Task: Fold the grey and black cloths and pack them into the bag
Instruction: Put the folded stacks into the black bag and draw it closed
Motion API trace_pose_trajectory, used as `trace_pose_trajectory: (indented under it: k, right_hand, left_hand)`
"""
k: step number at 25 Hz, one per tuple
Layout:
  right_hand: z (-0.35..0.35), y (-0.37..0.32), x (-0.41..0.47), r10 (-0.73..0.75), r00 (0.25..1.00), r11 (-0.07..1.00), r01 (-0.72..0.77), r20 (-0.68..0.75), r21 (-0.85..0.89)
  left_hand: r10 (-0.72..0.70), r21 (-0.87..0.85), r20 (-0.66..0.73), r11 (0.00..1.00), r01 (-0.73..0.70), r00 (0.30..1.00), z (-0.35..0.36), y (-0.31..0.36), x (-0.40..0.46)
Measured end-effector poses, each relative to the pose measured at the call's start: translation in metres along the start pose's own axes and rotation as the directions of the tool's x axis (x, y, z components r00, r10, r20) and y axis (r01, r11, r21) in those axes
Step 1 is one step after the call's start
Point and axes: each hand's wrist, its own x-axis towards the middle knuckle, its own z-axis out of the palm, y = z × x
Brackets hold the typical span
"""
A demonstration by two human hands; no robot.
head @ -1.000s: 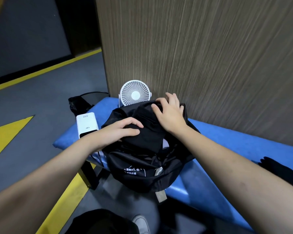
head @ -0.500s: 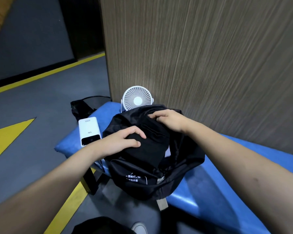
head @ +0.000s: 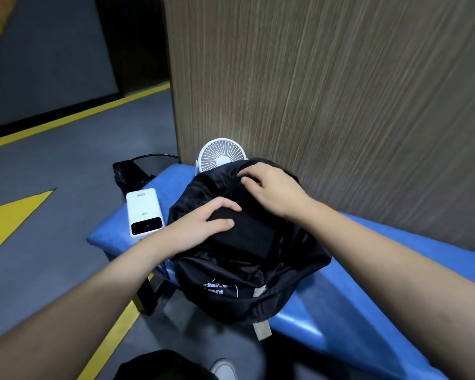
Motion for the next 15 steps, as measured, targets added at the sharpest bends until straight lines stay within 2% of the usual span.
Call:
trace_pose_trajectory:
  k: [3, 4, 6, 8, 10, 15]
  right_hand:
    - [0.004, -0.007, -0.029, -0.174, 0.965, 0.969, 0.133, -0.194, -0.208]
    - [0.006, -0.006, -0.034, -0.222, 0.951, 0.953, 0.165, -0.216, -0.254]
    - [0.010, -0.004, -0.039, -0.204, 0.971, 0.950, 0.165, -0.126, -0.265]
    - [0.020, -0.001, -0.042, -0.120, 0.991, 0.958, 0.132, 0.062, -0.253]
    - [0.027, 0.004, -0.045, -0.057, 0.976, 0.966, 0.106, 0.208, -0.234]
    - [0.027, 0.005, -0.045, 0.041, 0.940, 0.987, 0.014, 0.338, -0.159]
  left_hand:
    - [-0.006, -0.086, -0.101, 0.996, -0.003, 0.995, 0.005, 0.004, 0.005]
    - [-0.007, -0.085, -0.111, 0.996, -0.002, 0.994, 0.007, 0.005, 0.008]
    - [-0.006, -0.007, -0.107, 1.000, 0.005, 0.994, 0.010, 0.003, 0.011]
    - [0.005, 0.090, -0.087, 0.996, 0.003, 0.996, 0.013, -0.004, 0.008]
    - [0.025, 0.121, -0.046, 0.992, -0.019, 0.999, 0.016, -0.010, 0.002]
    - [-0.070, 0.155, 0.046, 0.986, 0.062, 0.997, 0.018, -0.022, -0.002]
